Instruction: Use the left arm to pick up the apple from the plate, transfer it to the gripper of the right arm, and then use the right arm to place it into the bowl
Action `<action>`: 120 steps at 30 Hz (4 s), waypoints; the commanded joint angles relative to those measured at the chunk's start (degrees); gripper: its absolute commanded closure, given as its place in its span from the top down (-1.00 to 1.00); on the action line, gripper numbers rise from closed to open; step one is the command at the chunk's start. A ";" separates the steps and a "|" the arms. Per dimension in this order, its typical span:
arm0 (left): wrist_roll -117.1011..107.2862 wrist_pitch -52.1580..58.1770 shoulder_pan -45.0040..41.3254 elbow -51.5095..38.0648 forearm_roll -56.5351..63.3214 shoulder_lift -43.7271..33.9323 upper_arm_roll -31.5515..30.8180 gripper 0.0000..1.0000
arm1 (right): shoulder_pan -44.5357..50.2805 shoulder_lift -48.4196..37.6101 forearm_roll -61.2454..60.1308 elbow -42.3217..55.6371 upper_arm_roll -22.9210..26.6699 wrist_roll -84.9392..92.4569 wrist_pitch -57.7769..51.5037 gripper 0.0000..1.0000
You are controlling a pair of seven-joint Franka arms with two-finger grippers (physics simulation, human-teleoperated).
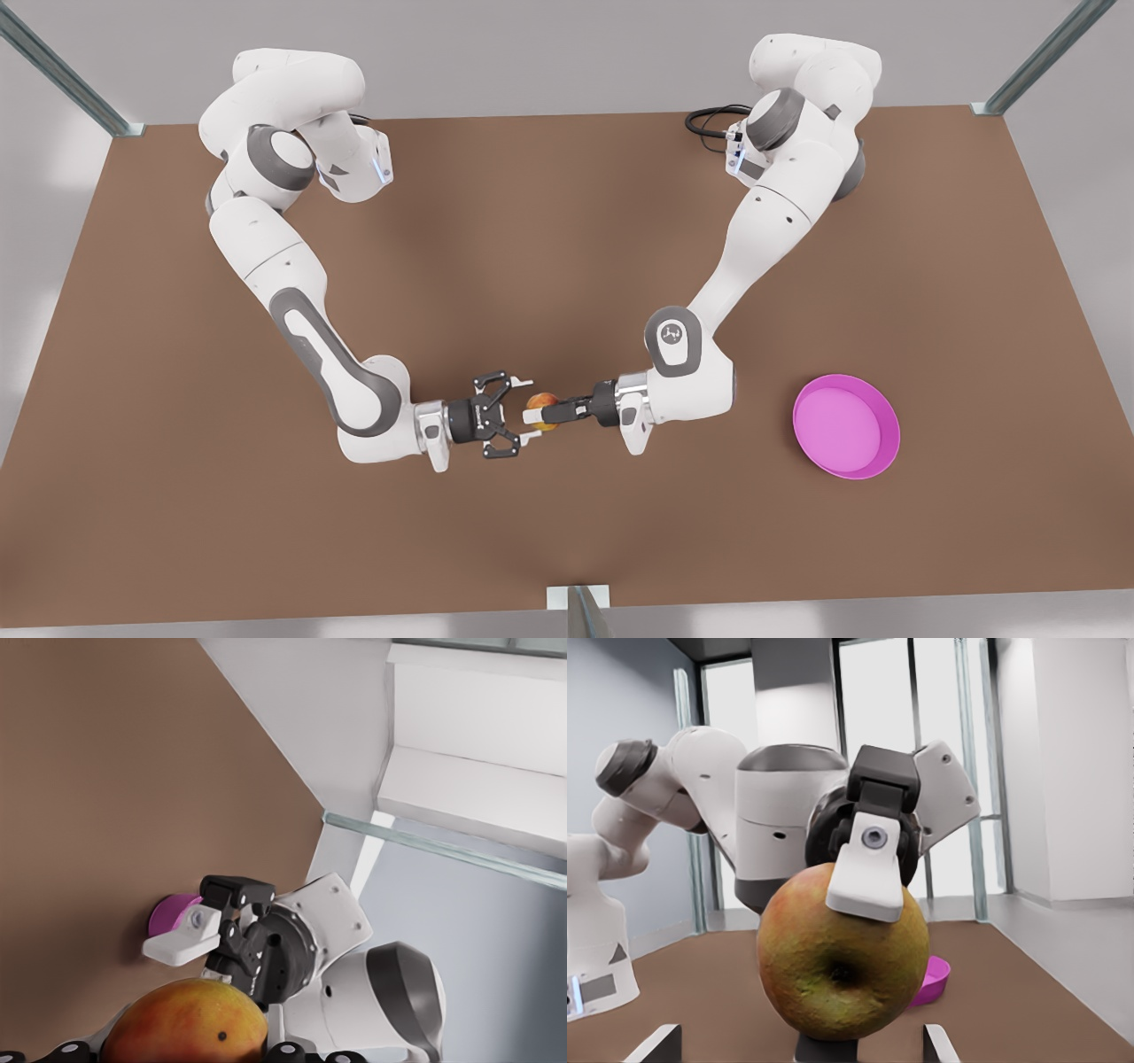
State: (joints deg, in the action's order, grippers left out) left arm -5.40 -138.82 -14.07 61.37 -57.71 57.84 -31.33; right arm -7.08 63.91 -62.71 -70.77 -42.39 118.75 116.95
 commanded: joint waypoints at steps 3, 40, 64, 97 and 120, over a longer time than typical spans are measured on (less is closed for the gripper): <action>1.27 -0.92 0.00 0.06 -0.38 -0.01 -0.05 0.36 | 0.40 -0.10 -1.28 0.46 -0.76 10.01 2.49 1.00; 1.62 -1.10 -0.44 0.06 -0.47 0.43 -0.05 1.00 | 1.80 -0.01 -2.51 0.64 -2.96 9.92 6.18 0.26; -12.90 64.23 19.45 11.55 69.50 -31.62 7.91 1.00 | -13.49 -21.37 91.97 -7.97 -0.50 -24.43 -13.77 0.26; -10.77 59.90 9.58 11.31 69.23 -35.61 20.69 1.00 | -17.97 -24.27 95.84 -29.42 0.73 -44.30 13.04 1.00; -11.65 66.93 9.06 5.95 62.37 -33.85 20.08 1.00 | 3.74 -53.71 70.00 -9.91 38.09 -108.73 -42.16 1.00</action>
State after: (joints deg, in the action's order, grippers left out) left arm -16.63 -71.07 -4.98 67.35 4.38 24.12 -11.21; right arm -3.47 10.32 8.42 -80.61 -4.35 33.14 77.26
